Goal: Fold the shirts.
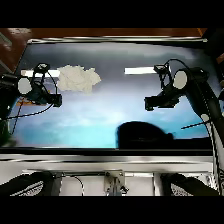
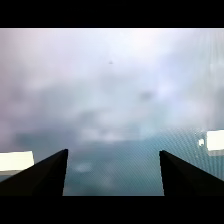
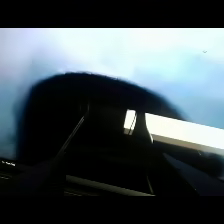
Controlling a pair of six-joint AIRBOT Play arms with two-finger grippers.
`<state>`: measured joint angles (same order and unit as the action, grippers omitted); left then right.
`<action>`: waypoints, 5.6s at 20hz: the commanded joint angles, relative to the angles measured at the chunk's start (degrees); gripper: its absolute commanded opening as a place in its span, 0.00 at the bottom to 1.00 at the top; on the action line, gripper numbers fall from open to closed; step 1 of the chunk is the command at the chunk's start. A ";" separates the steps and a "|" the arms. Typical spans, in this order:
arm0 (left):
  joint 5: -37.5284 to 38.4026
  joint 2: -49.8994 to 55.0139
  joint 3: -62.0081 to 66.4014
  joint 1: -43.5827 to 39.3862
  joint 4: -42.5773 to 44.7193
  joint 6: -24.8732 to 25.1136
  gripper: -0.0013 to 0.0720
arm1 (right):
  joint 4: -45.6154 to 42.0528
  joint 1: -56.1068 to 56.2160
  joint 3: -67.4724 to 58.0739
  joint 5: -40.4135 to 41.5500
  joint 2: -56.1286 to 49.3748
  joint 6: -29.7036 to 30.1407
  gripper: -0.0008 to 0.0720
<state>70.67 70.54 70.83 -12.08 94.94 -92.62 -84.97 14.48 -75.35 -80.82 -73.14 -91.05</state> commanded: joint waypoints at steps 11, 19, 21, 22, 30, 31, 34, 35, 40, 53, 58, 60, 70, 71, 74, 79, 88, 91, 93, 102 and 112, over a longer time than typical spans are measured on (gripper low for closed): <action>-0.02 0.02 0.04 0.02 0.00 0.00 1.00 | 0.02 0.04 0.00 0.42 -0.02 0.02 0.96; -4.68 0.04 0.04 0.00 -6.32 -11.08 1.00 | 0.04 0.04 0.00 4.31 0.00 0.00 0.96; -8.33 0.02 0.04 -0.02 -10.10 -14.84 1.00 | 0.02 0.04 0.02 4.33 -0.02 0.02 0.96; -9.29 0.04 0.04 -0.04 -10.80 -14.80 1.00 | 0.02 0.04 0.02 4.44 -0.02 0.04 0.96; -40.00 0.85 -0.07 0.22 -13.97 -16.37 1.00 | 0.02 0.04 0.02 9.90 -0.02 0.00 0.96; -45.38 1.84 -0.02 0.39 -13.97 -17.62 0.92 | 0.02 0.04 0.02 11.19 -0.02 0.00 0.96; -48.04 9.57 5.05 2.82 -13.99 -17.29 0.77 | 0.07 0.04 0.02 14.80 -0.02 -0.37 0.96; -45.35 13.38 8.48 3.80 -14.01 -16.44 0.77 | 0.07 0.04 0.02 15.45 -0.02 -0.46 0.96; -33.38 33.79 28.39 6.40 -14.29 -13.90 0.77 | 0.07 0.04 0.02 15.93 -0.02 -0.66 0.96; -19.30 46.88 36.94 5.99 -23.82 -5.35 0.63 | 3.37 0.04 0.02 14.86 -0.02 -3.02 0.96; -19.17 45.77 37.20 5.90 -25.38 -4.11 0.06 | 4.83 0.04 0.02 13.51 -0.02 -2.97 0.96; -22.60 41.97 37.20 4.90 -25.75 -0.09 0.06 | 4.83 0.04 0.02 13.88 -0.02 -2.99 0.96; -15.56 -4.02 37.13 -9.16 -25.73 7.78 0.06 | 1.11 0.02 -20.17 -1.25 8.09 5.81 0.96; -12.98 -7.04 37.11 -12.02 -25.46 6.34 0.06 | -0.81 0.02 -22.84 -1.29 10.91 5.79 0.96; -7.58 -10.32 36.06 -20.44 -22.08 0.20 0.06 | -9.18 0.02 -26.12 -1.31 19.08 3.41 0.96; -10.54 -7.39 20.85 -31.54 -12.74 -7.32 0.06 | -14.45 0.04 -26.01 -17.68 24.65 3.30 0.96; -22.64 -0.24 5.07 -30.10 -14.58 -21.88 0.89 | -1.51 0.04 -5.60 -15.45 22.58 4.57 0.96; -2.27 -2.01 6.88 -21.68 -13.20 -13.81 0.88 | -0.59 -2.16 4.09 -15.28 19.89 8.04 0.96; 9.03 -4.39 4.22 -16.65 -12.94 -6.54 0.83 | 4.28 -7.87 11.17 -12.63 17.77 10.19 0.96; -5.25 -16.90 -38.38 -12.83 -36.85 -8.15 0.86 | 28.61 -19.93 19.65 6.23 -1.18 11.21 0.96; -10.36 -2.89 -41.72 -12.83 -48.13 5.20 0.84 | 32.22 -10.01 19.65 18.29 -12.15 10.16 0.96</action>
<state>61.78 64.10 29.74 -24.97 53.41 -93.14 -55.29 2.79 -55.75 -65.63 -83.42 -80.62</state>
